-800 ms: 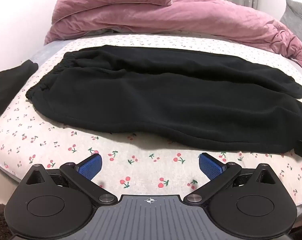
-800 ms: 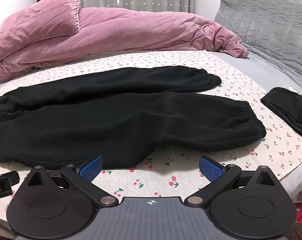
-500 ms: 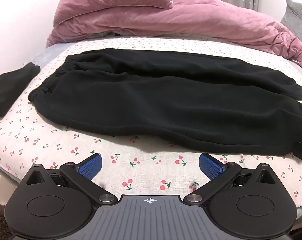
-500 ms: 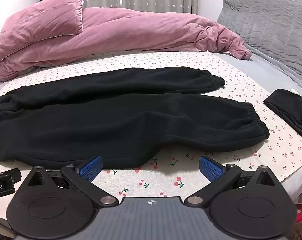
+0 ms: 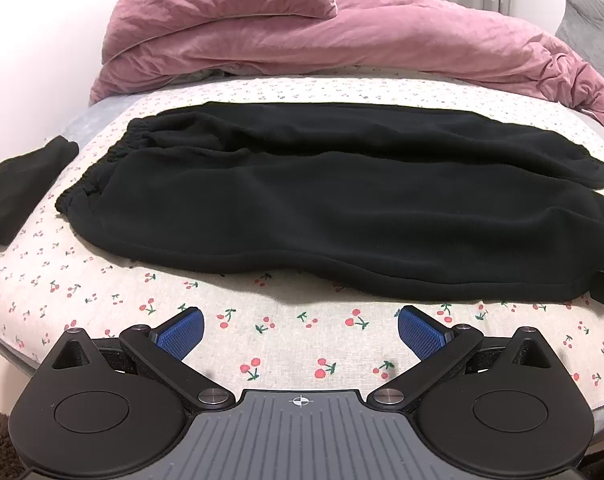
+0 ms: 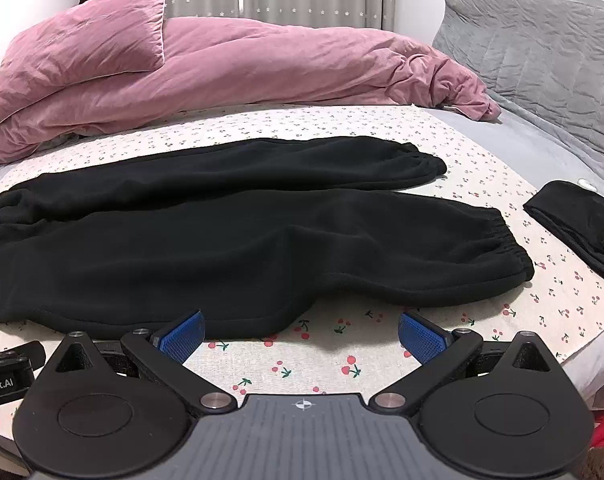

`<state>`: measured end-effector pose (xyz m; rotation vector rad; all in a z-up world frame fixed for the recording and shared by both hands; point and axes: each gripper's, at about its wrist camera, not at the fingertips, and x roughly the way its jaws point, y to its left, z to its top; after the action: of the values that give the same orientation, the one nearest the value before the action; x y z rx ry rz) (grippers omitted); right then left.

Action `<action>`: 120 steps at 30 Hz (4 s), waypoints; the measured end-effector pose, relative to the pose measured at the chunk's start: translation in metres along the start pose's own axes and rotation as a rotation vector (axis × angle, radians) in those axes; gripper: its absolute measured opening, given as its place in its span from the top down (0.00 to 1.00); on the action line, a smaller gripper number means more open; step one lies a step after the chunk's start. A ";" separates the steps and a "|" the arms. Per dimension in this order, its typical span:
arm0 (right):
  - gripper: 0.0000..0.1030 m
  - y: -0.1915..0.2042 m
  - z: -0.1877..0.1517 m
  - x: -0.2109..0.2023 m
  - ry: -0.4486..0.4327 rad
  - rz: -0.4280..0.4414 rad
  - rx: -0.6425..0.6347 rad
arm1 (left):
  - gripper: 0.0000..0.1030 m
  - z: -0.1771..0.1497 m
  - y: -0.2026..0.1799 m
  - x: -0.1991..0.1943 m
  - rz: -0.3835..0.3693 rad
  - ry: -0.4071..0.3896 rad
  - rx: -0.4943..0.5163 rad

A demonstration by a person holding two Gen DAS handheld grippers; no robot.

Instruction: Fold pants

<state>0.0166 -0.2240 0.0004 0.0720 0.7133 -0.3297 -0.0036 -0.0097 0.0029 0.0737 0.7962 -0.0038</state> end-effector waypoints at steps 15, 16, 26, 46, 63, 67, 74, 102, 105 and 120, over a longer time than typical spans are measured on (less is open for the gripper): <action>0.00 0.004 0.000 -0.001 0.004 0.002 -0.017 | 0.00 0.000 0.003 0.000 -0.035 -0.001 -0.009; 0.00 0.004 0.000 -0.001 0.004 0.001 -0.017 | 0.00 0.000 0.003 -0.001 -0.035 -0.002 -0.008; 0.00 0.004 0.000 -0.001 0.003 0.001 -0.016 | 0.00 -0.001 0.003 -0.001 -0.047 -0.005 -0.008; 0.00 0.005 -0.001 0.000 0.009 -0.001 -0.026 | 0.00 0.001 0.004 -0.002 -0.058 -0.006 -0.012; 0.00 0.004 -0.002 0.001 0.015 -0.001 -0.026 | 0.00 0.000 0.003 -0.001 -0.058 -0.005 -0.006; 0.00 0.004 -0.002 0.001 0.015 -0.001 -0.026 | 0.00 -0.001 0.003 -0.001 -0.058 -0.006 -0.005; 0.00 0.005 -0.003 0.001 0.017 -0.001 -0.033 | 0.00 -0.001 0.003 -0.001 -0.058 -0.004 -0.006; 0.00 -0.046 0.022 0.000 -0.008 0.097 -0.041 | 0.00 0.010 0.061 0.023 -0.078 0.011 0.032; 0.00 -0.064 0.030 0.002 0.033 0.154 -0.036 | 0.00 0.018 0.087 0.033 -0.078 0.048 0.021; 0.06 -0.167 0.021 0.063 0.291 0.152 0.368 | 0.02 0.035 0.235 0.088 -0.167 0.124 -0.433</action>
<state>0.0205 -0.4031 -0.0172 0.5290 0.9222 -0.3046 0.0904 0.2245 -0.0209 -0.4054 0.9096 0.0153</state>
